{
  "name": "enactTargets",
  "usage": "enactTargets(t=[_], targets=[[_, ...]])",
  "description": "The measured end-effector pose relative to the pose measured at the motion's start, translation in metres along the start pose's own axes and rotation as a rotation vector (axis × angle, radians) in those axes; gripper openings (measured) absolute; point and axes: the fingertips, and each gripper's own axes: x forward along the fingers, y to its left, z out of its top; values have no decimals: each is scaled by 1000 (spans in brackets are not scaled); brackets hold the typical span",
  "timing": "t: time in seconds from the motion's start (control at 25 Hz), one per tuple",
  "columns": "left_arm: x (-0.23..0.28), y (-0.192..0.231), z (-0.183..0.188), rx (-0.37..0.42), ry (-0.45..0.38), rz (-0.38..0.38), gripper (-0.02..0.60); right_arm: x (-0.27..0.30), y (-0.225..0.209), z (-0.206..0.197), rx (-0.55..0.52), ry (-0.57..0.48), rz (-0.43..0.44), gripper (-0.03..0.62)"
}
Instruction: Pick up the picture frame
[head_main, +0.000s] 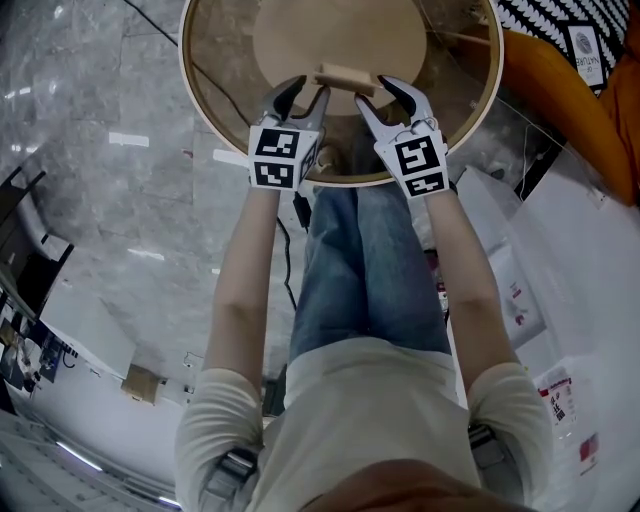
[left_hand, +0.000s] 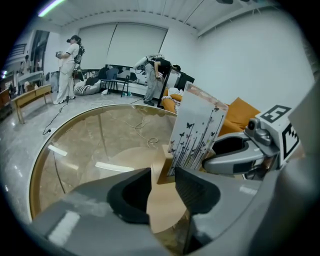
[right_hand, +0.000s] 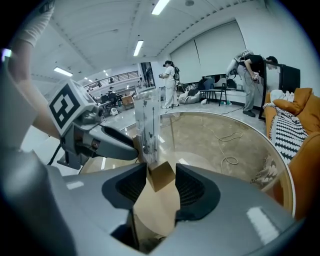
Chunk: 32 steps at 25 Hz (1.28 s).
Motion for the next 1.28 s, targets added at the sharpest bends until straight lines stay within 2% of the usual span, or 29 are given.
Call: enactTargets(t=[0.08,0.24,0.44,0.8,1.0,1.28], targets=[[2,-1,-1,14,5,-5,141,3,0,-2,-4,3,2,181],[1,0,-1,27,0,9,65,6,0,-2,-15,1,-9,144],[-1,1,-2,61,-1,17,55,4,-2,2,-9,-3,-33,141],[-21,-7,10,74,-31,23,52,-14,8,16,-12,-24,-67,140],[-47,-18,24,91,-58,23,52,-37,20,33,-19,-44,-85,140],[-104,-37,52,71,-109,29,51,-81,50,68,-23,-86,-116,140]])
